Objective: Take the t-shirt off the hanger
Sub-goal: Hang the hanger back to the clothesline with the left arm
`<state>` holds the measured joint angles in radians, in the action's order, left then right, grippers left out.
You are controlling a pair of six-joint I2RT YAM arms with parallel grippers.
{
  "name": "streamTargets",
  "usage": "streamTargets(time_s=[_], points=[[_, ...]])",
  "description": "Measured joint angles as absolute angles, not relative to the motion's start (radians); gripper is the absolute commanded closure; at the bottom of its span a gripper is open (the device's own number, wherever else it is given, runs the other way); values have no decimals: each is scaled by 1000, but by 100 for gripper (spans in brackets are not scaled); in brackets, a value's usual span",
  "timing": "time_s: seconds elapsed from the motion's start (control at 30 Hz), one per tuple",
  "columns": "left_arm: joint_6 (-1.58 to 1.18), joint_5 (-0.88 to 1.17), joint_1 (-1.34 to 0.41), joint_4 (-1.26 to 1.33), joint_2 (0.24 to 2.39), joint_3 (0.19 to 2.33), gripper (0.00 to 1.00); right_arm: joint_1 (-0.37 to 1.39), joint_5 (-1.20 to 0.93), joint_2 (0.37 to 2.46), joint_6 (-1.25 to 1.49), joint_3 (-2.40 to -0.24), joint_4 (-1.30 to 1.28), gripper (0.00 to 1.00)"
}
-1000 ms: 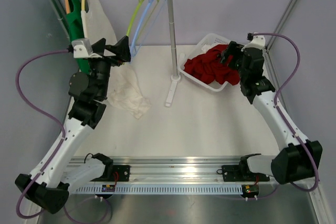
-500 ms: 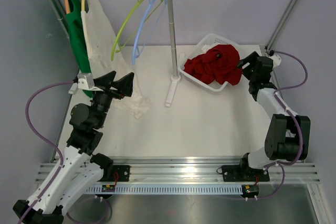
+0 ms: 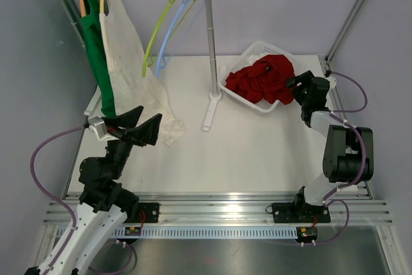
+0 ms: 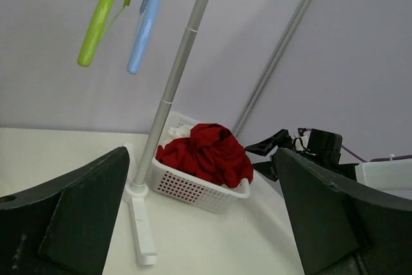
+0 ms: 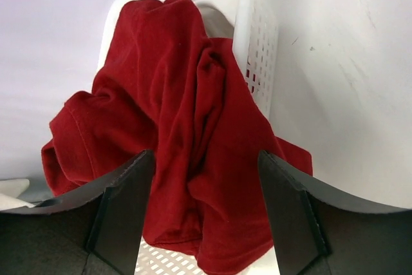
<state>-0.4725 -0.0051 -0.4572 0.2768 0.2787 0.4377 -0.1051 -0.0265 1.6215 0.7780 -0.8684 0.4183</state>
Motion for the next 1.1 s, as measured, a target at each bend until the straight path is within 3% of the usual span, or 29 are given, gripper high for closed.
streamTargets(time_s=[0.07, 0.2, 0.3, 0.43, 0.5, 0.53, 0.6, 0.67, 1.1], points=[[-472, -2, -457, 280, 276, 431, 1, -107, -40, 1630, 782, -868, 431, 28], [-472, 1, -457, 282, 276, 418, 1, -109, -54, 1639, 784, -868, 455, 46], [-472, 2, -457, 279, 278, 415, 1, -111, -62, 1640, 783, -860, 474, 77], [-471, 2, -457, 284, 284, 415, 1, -112, -76, 1639, 785, -843, 493, 85], [-469, 2, -457, 281, 288, 415, 1, -112, -93, 1639, 785, -842, 497, 82], [-469, 2, -457, 280, 290, 415, 1, -112, -99, 1639, 784, -842, 501, 62], [-468, 2, -457, 279, 290, 415, 1, -113, -104, 1639, 785, -842, 505, 38], [-468, 3, -457, 279, 290, 415, 1, -113, -102, 1637, 765, -842, 495, 22], [-468, 15, -457, 279, 290, 415, 1, -114, -44, 1541, 633, -847, 351, 24]])
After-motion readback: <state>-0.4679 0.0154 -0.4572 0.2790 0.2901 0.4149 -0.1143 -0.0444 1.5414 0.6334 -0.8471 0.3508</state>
